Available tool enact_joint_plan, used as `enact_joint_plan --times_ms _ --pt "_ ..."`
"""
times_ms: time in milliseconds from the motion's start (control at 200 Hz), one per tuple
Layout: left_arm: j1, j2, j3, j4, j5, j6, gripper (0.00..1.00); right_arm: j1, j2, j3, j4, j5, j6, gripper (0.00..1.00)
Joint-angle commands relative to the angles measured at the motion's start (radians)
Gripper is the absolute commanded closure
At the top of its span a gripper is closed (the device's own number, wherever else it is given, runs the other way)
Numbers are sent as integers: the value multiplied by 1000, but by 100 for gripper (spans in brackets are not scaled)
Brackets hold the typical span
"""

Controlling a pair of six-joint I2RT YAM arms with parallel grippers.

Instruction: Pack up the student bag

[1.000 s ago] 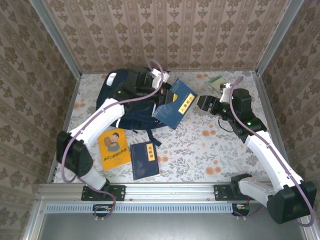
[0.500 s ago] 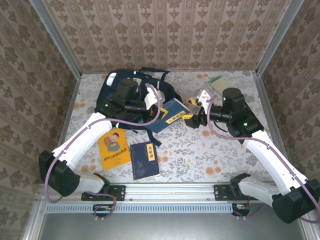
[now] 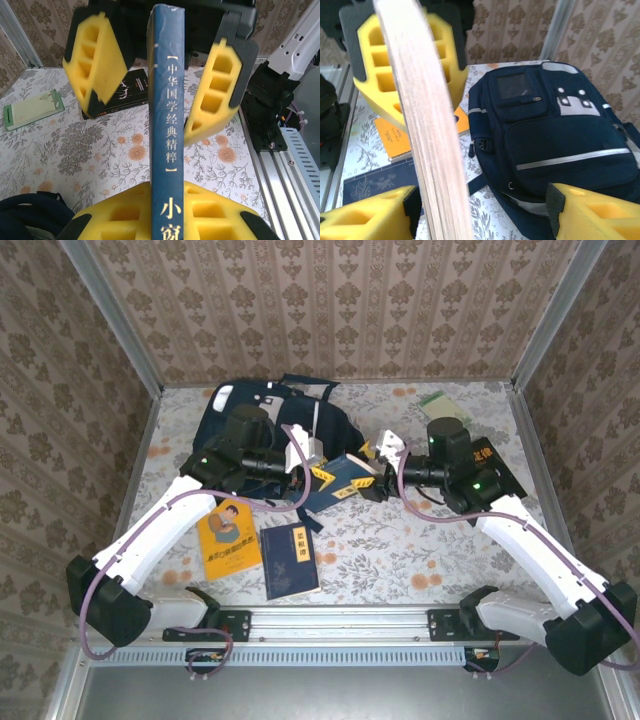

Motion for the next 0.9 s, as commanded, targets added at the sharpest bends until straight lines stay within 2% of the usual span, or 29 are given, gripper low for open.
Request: enact_joint_plan --times_ms 0,75,125,195,300,350,390,455,545,570,630,685,890 --pt "-3 6 27 -3 26 29 100 27 27 45 -48 -24 -23 49" --pt "-2 12 30 5 10 18 100 30 32 51 -60 -22 -16 81" --pt "0 17 30 19 -21 -2 91 30 21 36 -37 4 -2 100" --pt "6 20 27 47 -89 -45 77 26 -6 12 8 63 37 100" --pt "37 34 20 135 -210 -190 48 10 -49 -47 134 170 173 100" --pt "65 52 29 167 -280 -299 39 10 -60 -58 155 251 244 100" --pt "90 75 54 172 -323 -385 35 10 -63 -60 158 360 332 100" --pt "131 132 117 128 -390 -513 35 4 -57 -38 97 588 522 100" --pt "164 253 245 -19 -444 -670 39 -29 -35 13 -57 735 680 100" --pt "199 288 290 -72 -466 -705 40 -37 -31 20 -86 762 720 100" --pt "223 399 380 -172 -464 -774 49 -56 -36 24 -137 790 793 100" --pt "235 479 427 -204 -431 -811 53 -74 -48 16 -167 805 854 100" --pt "239 667 525 -167 -416 -916 52 -172 -97 -71 -146 678 1011 100"
